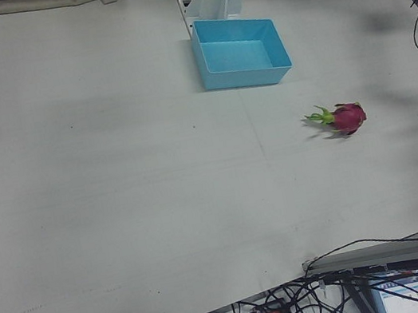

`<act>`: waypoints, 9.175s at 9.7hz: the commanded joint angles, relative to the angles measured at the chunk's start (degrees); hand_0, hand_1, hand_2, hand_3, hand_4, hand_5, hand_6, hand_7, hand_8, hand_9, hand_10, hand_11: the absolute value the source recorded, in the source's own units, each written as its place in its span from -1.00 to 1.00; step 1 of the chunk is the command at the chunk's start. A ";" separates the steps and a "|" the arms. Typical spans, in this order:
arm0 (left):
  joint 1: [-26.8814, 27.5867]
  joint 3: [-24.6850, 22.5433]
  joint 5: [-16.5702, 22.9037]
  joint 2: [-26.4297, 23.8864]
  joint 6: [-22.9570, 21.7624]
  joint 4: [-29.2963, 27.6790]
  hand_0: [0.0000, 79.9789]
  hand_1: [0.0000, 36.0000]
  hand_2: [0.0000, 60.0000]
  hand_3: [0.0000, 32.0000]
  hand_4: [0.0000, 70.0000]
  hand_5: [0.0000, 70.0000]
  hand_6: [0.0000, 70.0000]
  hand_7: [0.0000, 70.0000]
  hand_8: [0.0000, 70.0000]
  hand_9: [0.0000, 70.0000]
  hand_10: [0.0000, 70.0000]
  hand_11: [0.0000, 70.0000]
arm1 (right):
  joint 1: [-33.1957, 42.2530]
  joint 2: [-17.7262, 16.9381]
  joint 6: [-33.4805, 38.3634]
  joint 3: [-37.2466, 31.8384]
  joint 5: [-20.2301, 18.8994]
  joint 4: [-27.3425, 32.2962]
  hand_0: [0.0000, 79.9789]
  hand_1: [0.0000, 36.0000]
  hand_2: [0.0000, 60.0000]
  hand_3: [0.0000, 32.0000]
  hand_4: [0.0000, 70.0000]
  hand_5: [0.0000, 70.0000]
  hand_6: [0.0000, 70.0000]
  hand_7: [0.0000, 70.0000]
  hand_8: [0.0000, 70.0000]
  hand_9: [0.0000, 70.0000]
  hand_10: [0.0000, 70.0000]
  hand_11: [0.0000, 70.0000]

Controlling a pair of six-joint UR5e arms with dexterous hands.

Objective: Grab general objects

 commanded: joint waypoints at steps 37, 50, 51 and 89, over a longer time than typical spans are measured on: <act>28.03 -19.61 9.27 -11.05 56.17 40.03 0.14 0.74 1.00 -1.00 0.84 0.91 -0.91 -0.61 -0.98 -0.96 -1.00 -1.00 | 0.01 0.00 -0.10 0.13 0.00 0.00 -1.00 -1.00 -1.00 -1.00 -1.00 -1.00 -1.00 -1.00 -1.00 -1.00 -1.00 -1.00; 41.31 -23.90 14.26 -19.98 59.58 61.86 0.22 -0.30 -0.52 -1.00 0.60 0.55 -1.00 -0.59 -1.00 -0.96 -1.00 -1.00 | 0.01 0.00 -0.10 0.13 0.00 0.00 -1.00 -1.00 -1.00 -1.00 -1.00 -1.00 -1.00 -1.00 -1.00 -1.00 -1.00 -1.00; 40.87 -25.74 14.34 -17.79 61.33 62.12 0.19 -0.65 -1.00 -1.00 0.44 0.26 -1.00 -0.62 -1.00 -0.97 -1.00 -1.00 | 0.01 0.00 -0.10 0.13 0.00 0.00 -1.00 -1.00 -1.00 -1.00 -1.00 -1.00 -1.00 -1.00 -1.00 -1.00 -1.00 -1.00; -8.00 13.18 8.29 -10.21 2.64 6.66 0.29 -0.24 -1.00 -1.00 -0.71 -0.54 -0.64 -0.22 -0.96 -0.89 -0.89 -0.79 | -0.16 0.00 0.34 -0.66 0.00 0.00 -1.00 -1.00 -1.00 -1.00 -1.00 -1.00 -1.00 -1.00 -1.00 -1.00 -1.00 -1.00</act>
